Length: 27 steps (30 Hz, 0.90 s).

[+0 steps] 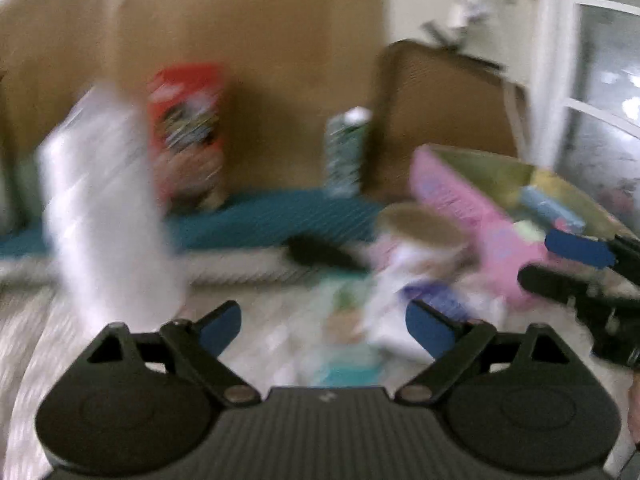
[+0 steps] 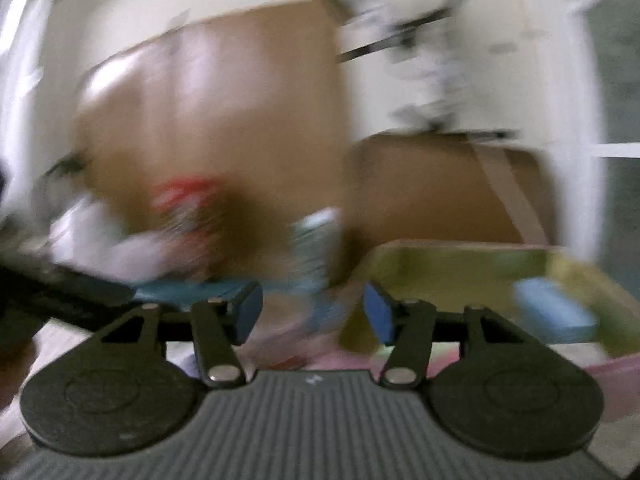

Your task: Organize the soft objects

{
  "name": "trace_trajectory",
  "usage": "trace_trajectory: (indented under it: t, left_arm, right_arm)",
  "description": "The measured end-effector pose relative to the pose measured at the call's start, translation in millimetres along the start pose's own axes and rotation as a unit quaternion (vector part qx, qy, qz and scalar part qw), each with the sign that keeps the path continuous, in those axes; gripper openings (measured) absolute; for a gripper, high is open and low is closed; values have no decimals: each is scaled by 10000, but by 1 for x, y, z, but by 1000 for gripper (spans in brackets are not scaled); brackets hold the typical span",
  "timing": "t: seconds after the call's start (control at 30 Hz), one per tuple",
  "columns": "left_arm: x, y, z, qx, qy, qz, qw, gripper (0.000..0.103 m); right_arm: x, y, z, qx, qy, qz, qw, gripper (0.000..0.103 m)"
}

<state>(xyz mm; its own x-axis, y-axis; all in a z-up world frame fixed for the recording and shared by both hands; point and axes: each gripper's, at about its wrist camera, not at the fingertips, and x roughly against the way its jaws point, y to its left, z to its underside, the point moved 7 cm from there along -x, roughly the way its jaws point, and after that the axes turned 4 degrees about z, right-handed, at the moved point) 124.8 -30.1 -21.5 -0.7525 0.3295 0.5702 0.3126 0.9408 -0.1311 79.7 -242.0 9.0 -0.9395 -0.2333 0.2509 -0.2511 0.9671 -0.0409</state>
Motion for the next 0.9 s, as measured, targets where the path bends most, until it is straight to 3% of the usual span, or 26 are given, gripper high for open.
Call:
trace_trajectory:
  t: [0.07,0.13,0.2,0.3,0.37,0.47,0.5,0.53,0.57,0.67,0.77,0.8,0.83,0.9]
  left_arm:
    - [5,18,10,167,37,-57,9998,92]
    - [7,28,15,262,30,-55,9996,93]
    - [3,31,18,344,31,61,9994,93]
    - [-4,27,28,401,81,248,9989,93]
    - [-8,26,30,388,120,202,9990,91]
    - [-4,29,30,460,-8,349,9983,93]
    - [-3,30,30,499,-28,386,9980,93]
    - [-1,31,31,551,-60,443,9975,93]
    - [1,33,31,608,-86,515,9968,93]
    - [1,37,30,801,-87,689,9944,94]
    - [-1,41,31,958,-33,814,9921,95]
    - [0,42,31,985,-36,835,9916,95]
    - [0,43,31,1001,-48,850,9913,95]
    - [2,43,32,1008,-77,870,9911,96]
  right_arm:
    - [-13,24,10,429,303,-156,9985,63]
    - [-30,34,17,633,614,-252,9958,83]
    - [-43,34,19,553,866,-327,9942,88]
    - [-58,35,26,534,1188,-352,9909,91]
    - [-58,40,38,525,1437,-292,9878,87]
    - [-46,47,40,641,1421,-240,9875,71]
    - [-40,52,37,669,1366,-296,9879,39]
    - [-34,56,33,651,1280,-317,9891,15]
    - [-25,61,30,575,1220,-371,9902,5]
    - [-13,73,32,617,1187,-318,9905,3]
    - [-14,75,41,879,1267,9,9880,15]
    - [-15,73,41,846,1291,75,9880,34]
    - [-16,69,39,757,1281,142,9888,64]
    - [-20,64,33,598,1173,209,9911,91]
